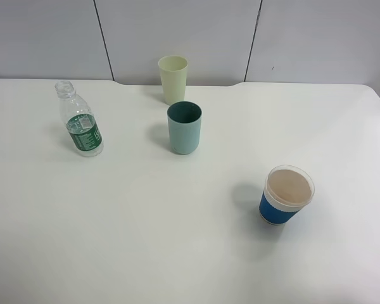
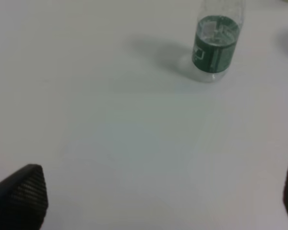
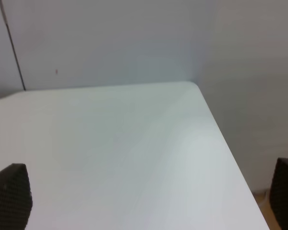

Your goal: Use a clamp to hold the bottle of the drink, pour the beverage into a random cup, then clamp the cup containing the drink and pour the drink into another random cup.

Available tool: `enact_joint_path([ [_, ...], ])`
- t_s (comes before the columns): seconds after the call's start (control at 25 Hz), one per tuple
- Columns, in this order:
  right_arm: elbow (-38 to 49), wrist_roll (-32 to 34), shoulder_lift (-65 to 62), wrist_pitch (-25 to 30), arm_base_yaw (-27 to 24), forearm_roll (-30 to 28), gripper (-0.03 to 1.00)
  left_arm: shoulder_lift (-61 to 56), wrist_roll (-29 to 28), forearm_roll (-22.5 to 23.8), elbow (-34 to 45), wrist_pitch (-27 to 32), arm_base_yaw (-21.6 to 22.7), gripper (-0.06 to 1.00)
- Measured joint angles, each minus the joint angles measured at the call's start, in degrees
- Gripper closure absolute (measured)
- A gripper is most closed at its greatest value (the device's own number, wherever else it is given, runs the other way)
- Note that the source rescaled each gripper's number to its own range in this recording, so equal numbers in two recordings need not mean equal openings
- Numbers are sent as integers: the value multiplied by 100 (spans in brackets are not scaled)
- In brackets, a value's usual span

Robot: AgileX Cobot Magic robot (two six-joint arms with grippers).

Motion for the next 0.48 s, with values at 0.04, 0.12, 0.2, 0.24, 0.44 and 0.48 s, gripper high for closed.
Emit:
enact_joint_path([
  [0.04,0,-40,-162,261,0,1,-3,0,0,0,0,0,0,-6],
  [0.12,0,-241,-535,754,0,56,-3,0,0,0,0,0,0,-6],
  [0.2,0,-474,-844,1244,0,191,-3,0,0,0,0,0,0,-6],
  [0.24,6,-612,-989,1424,0,309,-3,0,0,0,0,0,0,-6],
  [0.44,13,-1279,-1357,2197,0,1027,-3,0,0,0,0,0,0,-6],
  [0.48,13,-1382,-1357,2364,0,1154,-3,0,0,0,0,0,0,-6],
])
